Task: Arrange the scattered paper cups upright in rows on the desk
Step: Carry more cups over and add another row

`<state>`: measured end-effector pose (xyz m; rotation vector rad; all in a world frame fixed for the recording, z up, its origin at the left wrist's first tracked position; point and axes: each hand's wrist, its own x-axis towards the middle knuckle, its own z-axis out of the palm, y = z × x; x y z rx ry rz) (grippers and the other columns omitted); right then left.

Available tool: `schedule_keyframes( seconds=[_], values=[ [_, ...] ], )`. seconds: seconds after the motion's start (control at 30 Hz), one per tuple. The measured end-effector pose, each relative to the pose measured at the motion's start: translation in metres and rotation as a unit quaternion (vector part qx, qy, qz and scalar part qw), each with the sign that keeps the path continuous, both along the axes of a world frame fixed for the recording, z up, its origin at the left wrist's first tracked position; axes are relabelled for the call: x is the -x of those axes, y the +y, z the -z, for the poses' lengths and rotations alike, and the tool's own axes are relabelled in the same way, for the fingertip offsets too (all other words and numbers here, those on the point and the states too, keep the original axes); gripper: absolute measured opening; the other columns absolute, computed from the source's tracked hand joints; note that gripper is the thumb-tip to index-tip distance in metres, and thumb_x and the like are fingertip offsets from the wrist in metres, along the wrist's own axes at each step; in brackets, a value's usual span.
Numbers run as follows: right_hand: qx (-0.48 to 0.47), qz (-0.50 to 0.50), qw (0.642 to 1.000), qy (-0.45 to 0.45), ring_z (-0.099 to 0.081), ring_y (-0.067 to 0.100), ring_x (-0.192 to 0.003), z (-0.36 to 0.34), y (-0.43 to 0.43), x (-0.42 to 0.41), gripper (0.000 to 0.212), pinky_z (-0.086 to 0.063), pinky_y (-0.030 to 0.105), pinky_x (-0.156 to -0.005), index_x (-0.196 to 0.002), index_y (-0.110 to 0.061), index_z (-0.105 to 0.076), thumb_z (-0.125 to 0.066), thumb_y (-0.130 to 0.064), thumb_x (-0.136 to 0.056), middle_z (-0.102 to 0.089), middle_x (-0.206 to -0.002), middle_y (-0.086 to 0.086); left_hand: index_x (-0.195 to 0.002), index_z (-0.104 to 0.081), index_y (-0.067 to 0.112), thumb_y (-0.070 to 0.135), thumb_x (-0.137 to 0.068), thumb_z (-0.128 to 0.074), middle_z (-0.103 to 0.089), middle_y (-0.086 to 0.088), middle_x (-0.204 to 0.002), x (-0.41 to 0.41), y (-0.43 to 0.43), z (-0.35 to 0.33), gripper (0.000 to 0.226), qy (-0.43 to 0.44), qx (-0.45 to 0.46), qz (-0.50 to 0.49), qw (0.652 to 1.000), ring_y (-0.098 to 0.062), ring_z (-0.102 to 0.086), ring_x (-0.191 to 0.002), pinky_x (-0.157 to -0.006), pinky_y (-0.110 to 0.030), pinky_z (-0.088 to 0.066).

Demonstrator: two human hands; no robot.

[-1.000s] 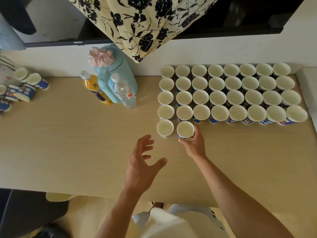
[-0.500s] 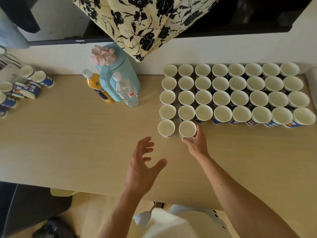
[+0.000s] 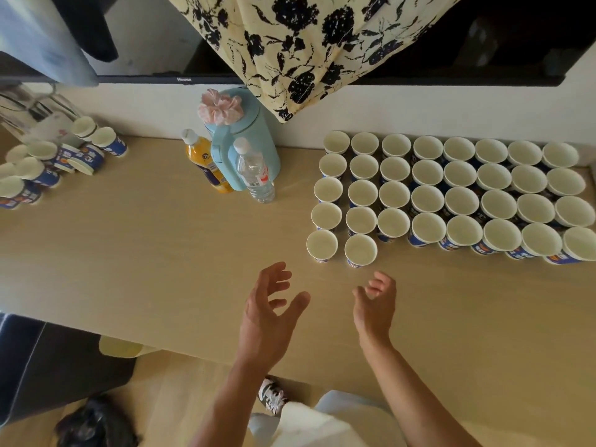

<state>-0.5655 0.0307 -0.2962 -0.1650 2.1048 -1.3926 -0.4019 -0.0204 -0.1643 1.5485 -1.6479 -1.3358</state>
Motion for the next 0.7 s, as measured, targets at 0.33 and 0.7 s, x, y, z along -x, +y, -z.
schedule_keyframes(
  seconds=[0.33,0.7],
  values=[
    [0.117,-0.231,0.965,-0.032,-0.065,0.005,-0.109,-0.086,-0.048,-0.09,0.047,-0.045,0.009,-0.079,-0.136,-0.019,-0.054,-0.067,-0.007,-0.092,-0.064,-0.121,-0.002,-0.117,-0.062,0.034,0.029,-0.088,-0.075,-0.071,0.016,-0.113,-0.084,-0.006,-0.021,0.033,0.071,0.024,-0.058,0.995,-0.003,-0.067,-0.106,-0.078,-0.014,-0.053],
    [0.128,-0.37,0.92,-0.007,-0.063,0.006,-0.116,-0.133,-0.042,-0.272,0.055,-0.05,0.028,-0.098,-0.141,-0.022,-0.052,-0.071,-0.026,-0.089,-0.063,-0.127,-0.009,-0.113,-0.066,0.029,0.03,-0.09,-0.073,-0.072,0.015,-0.112,-0.249,0.017,-0.042,0.024,0.147,0.025,-0.147,0.978,0.0,-0.066,-0.104,-0.078,-0.011,-0.05]
  ],
)
